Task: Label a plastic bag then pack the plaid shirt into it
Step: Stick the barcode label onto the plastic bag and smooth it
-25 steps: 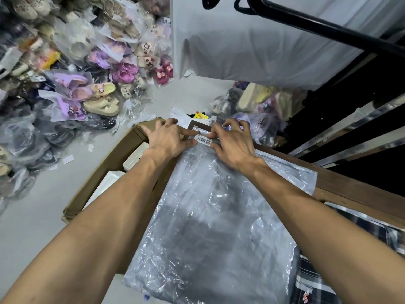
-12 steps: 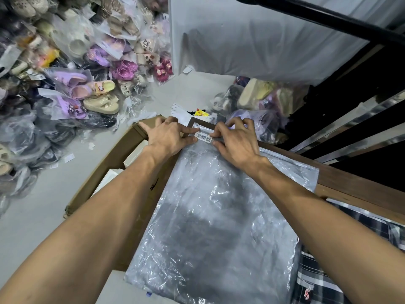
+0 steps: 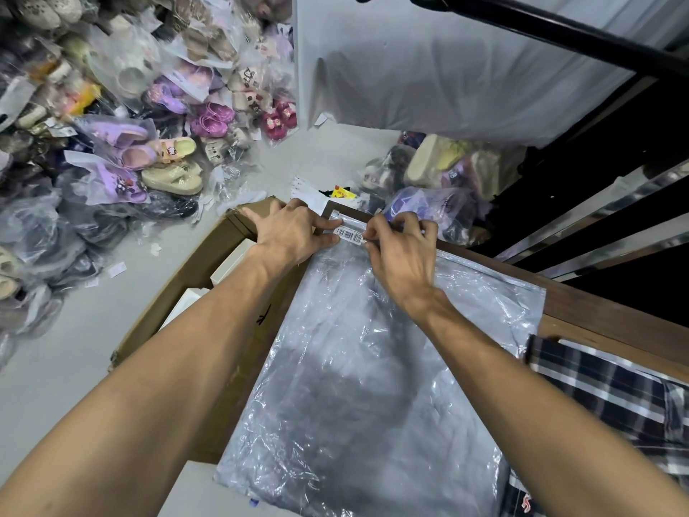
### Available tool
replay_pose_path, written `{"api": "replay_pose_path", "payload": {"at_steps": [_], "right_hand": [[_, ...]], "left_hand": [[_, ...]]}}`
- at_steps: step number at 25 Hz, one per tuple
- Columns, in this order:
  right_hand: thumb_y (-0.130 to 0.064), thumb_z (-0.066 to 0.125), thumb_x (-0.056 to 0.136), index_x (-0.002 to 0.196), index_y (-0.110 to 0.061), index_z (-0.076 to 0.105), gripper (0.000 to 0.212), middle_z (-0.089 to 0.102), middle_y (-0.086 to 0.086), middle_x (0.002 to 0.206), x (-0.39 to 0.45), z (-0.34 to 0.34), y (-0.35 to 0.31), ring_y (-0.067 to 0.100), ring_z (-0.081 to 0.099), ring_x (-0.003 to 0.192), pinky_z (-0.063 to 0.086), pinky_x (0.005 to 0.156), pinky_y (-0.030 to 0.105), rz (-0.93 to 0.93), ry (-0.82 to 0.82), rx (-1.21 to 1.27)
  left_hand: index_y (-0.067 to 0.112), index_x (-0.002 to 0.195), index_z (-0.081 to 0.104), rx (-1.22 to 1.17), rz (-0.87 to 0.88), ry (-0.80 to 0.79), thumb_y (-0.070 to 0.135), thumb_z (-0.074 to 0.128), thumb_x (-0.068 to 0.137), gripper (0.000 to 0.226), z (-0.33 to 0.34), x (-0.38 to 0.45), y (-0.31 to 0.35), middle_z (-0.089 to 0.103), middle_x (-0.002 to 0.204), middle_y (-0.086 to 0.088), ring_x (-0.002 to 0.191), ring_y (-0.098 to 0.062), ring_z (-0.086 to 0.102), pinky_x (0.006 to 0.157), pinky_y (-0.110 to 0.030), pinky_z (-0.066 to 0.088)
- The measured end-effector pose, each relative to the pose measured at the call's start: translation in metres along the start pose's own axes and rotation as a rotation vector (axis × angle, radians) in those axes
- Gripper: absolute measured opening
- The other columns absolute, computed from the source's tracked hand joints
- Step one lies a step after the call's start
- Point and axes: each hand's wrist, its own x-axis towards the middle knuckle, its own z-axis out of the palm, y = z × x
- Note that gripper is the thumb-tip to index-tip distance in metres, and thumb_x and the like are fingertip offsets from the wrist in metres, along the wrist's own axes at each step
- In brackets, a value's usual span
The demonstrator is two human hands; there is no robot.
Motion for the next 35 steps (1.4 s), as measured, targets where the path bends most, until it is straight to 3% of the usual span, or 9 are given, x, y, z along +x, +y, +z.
{"api": "replay_pose_path", "payload": {"at_steps": [5, 8, 14, 18, 21, 23, 25, 28, 35], "right_hand": [[-0.012, 0.078, 0.081, 0.1, -0.023, 0.067, 0.024, 0.073, -0.002, 0.067, -0.016, 0.008, -0.006, 0.028, 0.062, 0.099, 0.028, 0.083, 0.04, 0.006, 0.085, -0.09], [-0.005, 0.082, 0.075, 0.104, -0.023, 0.068, 0.037, 0.073, -0.004, 0.066, -0.018, 0.012, 0.0, 0.027, 0.063, 0.093, 0.029, 0.079, 0.038, -0.115, 0.102, -0.186], [-0.015, 0.079, 0.084, 0.101, -0.025, 0.061, 0.027, 0.072, -0.01, 0.072, -0.02, 0.017, 0.018, 0.025, 0.058, 0.085, 0.039, 0.075, 0.039, -0.393, 0.189, -0.21], [-0.012, 0.077, 0.08, 0.104, -0.023, 0.056, 0.034, 0.073, -0.009, 0.077, -0.014, 0.012, 0.031, 0.026, 0.061, 0.085, 0.037, 0.077, 0.038, -0.559, 0.134, -0.157], [-0.015, 0.074, 0.08, 0.113, -0.02, 0.064, 0.034, 0.075, -0.002, 0.098, -0.002, 0.004, 0.031, 0.029, 0.061, 0.095, 0.036, 0.086, 0.039, -0.47, -0.087, -0.03], [-0.021, 0.066, 0.083, 0.131, -0.024, 0.058, 0.048, 0.068, 0.002, 0.111, 0.007, 0.002, 0.02, 0.029, 0.06, 0.1, 0.038, 0.089, 0.043, -0.452, -0.176, -0.142], [-0.027, 0.054, 0.088, 0.142, -0.03, 0.05, 0.054, 0.062, 0.002, 0.112, 0.01, 0.005, 0.009, 0.028, 0.058, 0.099, 0.039, 0.087, 0.044, -0.491, -0.188, -0.272], [-0.028, 0.04, 0.09, 0.143, -0.035, 0.05, 0.054, 0.063, 0.002, 0.111, 0.014, 0.007, 0.001, 0.028, 0.058, 0.097, 0.04, 0.085, 0.045, -0.47, -0.183, -0.293], [-0.02, 0.051, 0.086, 0.138, -0.036, 0.056, 0.054, 0.063, 0.001, 0.104, 0.013, 0.008, 0.004, 0.03, 0.055, 0.094, 0.031, 0.082, 0.042, -0.492, -0.153, -0.334]], "left_hand": [[0.06, 0.12, 0.063, -0.039, -0.001, -0.002, 0.073, 0.056, 0.083, 0.04, -0.001, -0.002, 0.001, 0.054, 0.131, 0.003, 0.135, -0.033, 0.039, 0.106, -0.082, 0.012], [0.061, 0.121, 0.062, -0.033, 0.0, -0.019, 0.073, 0.055, 0.084, 0.04, -0.002, -0.002, 0.001, 0.054, 0.134, 0.002, 0.137, -0.034, 0.038, 0.105, -0.083, 0.012], [0.062, 0.124, 0.059, -0.047, -0.014, -0.062, 0.068, 0.057, 0.087, 0.037, -0.008, -0.005, 0.003, 0.053, 0.138, -0.002, 0.139, -0.037, 0.033, 0.104, -0.085, 0.009], [0.067, 0.124, 0.055, -0.074, -0.015, -0.1, 0.067, 0.063, 0.083, 0.041, -0.009, -0.001, -0.001, 0.052, 0.137, -0.001, 0.14, -0.035, 0.032, 0.104, -0.085, 0.009], [0.074, 0.124, 0.047, -0.059, 0.037, -0.123, 0.071, 0.064, 0.078, 0.049, -0.005, 0.001, -0.009, 0.054, 0.134, 0.002, 0.137, -0.031, 0.035, 0.108, -0.08, 0.016], [0.074, 0.125, 0.046, -0.062, 0.058, -0.091, 0.073, 0.064, 0.077, 0.051, -0.002, 0.002, -0.012, 0.055, 0.135, 0.004, 0.137, -0.03, 0.035, 0.109, -0.08, 0.013], [0.069, 0.127, 0.049, -0.058, 0.049, -0.06, 0.069, 0.065, 0.079, 0.05, -0.002, 0.0, -0.011, 0.053, 0.139, 0.002, 0.14, -0.032, 0.033, 0.107, -0.082, 0.008], [0.067, 0.127, 0.051, -0.036, 0.028, -0.067, 0.066, 0.067, 0.08, 0.05, -0.003, 0.001, -0.008, 0.05, 0.142, -0.001, 0.142, -0.032, 0.031, 0.107, -0.083, 0.008], [0.071, 0.127, 0.048, 0.066, 0.03, -0.085, 0.073, 0.062, 0.079, 0.05, -0.008, 0.003, -0.005, 0.051, 0.138, 0.0, 0.136, -0.033, 0.037, 0.105, -0.079, 0.021]]}}
